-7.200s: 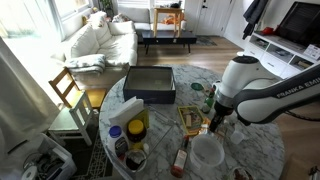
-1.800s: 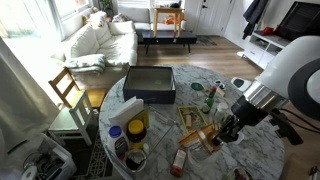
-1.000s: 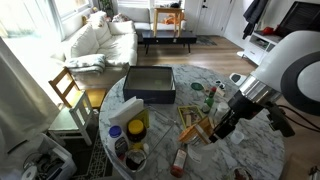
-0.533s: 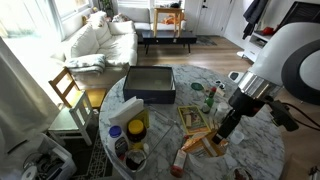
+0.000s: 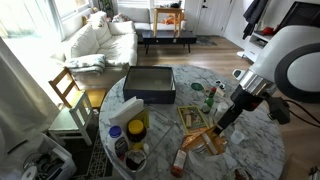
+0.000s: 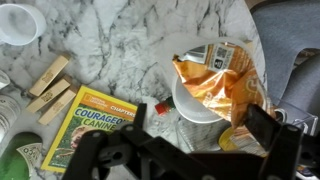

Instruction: Put the snack packet in the plastic cup then put the cup in the clear box

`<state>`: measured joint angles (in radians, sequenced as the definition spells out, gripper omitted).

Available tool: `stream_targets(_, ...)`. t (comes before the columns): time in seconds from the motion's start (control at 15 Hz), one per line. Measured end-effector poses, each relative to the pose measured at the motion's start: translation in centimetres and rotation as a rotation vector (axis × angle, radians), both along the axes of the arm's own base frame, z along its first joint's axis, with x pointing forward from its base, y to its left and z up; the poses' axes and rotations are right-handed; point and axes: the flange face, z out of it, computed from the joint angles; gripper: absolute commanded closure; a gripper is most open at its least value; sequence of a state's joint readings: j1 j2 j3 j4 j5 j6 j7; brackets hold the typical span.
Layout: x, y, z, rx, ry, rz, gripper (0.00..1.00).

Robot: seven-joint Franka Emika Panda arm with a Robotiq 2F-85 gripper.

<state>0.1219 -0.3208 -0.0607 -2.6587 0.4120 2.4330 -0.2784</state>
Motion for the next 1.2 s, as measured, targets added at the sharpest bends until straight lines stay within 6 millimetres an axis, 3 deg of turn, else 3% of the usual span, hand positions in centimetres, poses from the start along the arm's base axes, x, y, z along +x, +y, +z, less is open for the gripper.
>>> stream_targets(0.47, 0.4, -0.7, -1.3, 0.081, -0.003, -0.025, 0.0)
stream_targets(1.0, 0.5, -1.7, 1.0, 0.13, 0.069, 0.011, 0.0)
stream_targets(1.2, 0.6, -2.4, 0.9, 0.12, 0.063, 0.003, 0.0)
